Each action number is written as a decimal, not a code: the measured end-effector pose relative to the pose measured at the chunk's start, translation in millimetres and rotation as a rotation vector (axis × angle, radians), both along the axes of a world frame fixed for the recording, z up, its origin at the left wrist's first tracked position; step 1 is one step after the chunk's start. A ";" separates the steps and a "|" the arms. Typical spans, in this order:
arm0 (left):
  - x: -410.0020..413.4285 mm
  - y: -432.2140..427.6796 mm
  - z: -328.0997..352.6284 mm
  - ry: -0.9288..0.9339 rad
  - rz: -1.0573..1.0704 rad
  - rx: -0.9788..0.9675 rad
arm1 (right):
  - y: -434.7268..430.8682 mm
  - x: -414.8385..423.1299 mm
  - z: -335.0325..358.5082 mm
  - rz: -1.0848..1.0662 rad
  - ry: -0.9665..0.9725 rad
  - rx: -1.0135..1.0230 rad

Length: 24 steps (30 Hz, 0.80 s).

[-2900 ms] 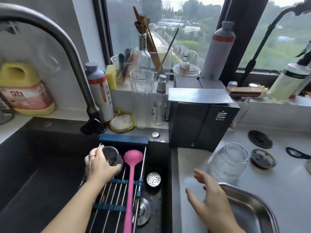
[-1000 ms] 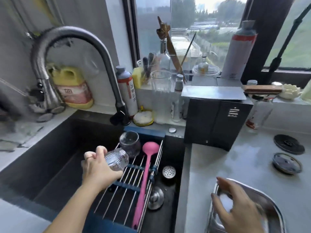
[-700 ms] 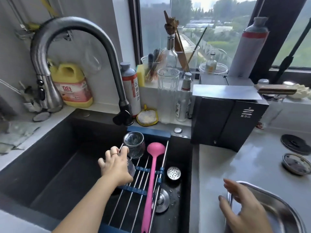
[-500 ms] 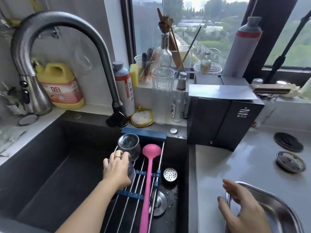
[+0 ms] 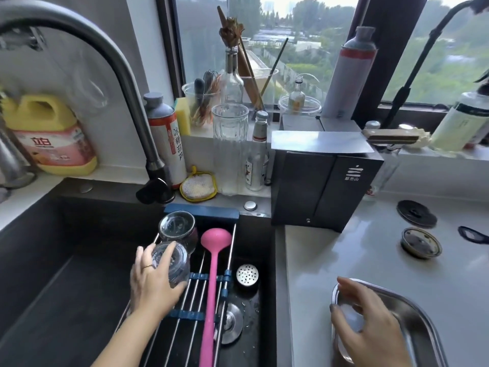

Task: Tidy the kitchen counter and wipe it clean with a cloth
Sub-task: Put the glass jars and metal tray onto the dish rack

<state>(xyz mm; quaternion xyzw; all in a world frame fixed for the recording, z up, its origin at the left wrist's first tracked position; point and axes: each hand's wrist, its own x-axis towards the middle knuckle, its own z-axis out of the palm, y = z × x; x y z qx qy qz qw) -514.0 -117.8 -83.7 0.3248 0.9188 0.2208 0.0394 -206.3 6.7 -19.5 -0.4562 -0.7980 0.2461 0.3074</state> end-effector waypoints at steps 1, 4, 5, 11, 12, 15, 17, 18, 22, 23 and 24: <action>6.9 2.1 1.5 0.013 0.009 -0.004 | 2.1 6.0 0.7 -0.006 -0.003 -0.008; 40.9 16.1 18.8 -0.007 -0.020 0.098 | 9.0 29.6 3.8 -0.022 0.006 -0.039; 56.6 23.1 27.8 -0.031 -0.054 0.147 | 11.7 38.6 4.5 -0.041 0.012 -0.039; 190.2 75.5 78.7 -0.224 -0.420 0.318 | 31.9 106.2 0.1 -0.199 0.083 -0.069; 214.5 86.5 83.2 -0.240 -0.479 0.304 | 36.1 121.2 -2.2 -0.221 0.103 -0.091; 288.9 126.1 89.7 -0.273 -0.582 0.258 | 51.5 177.5 -9.4 -0.281 0.158 -0.128; 340.7 157.7 87.8 -0.295 -0.630 0.236 | 63.9 221.0 -11.4 -0.327 0.185 -0.142; 366.9 174.4 85.7 -0.296 -0.658 0.212 | 71.2 243.0 -11.8 -0.359 0.201 -0.138; 459.2 240.7 71.2 -0.434 -0.691 0.115 | 102.1 318.1 -13.3 -0.469 0.218 -0.123; 476.8 257.2 67.9 -0.459 -0.690 0.102 | 109.1 332.8 -13.7 -0.484 0.225 -0.110; 491.1 273.2 65.6 -0.466 -0.681 0.095 | 115.1 345.2 -14.1 -0.496 0.235 -0.100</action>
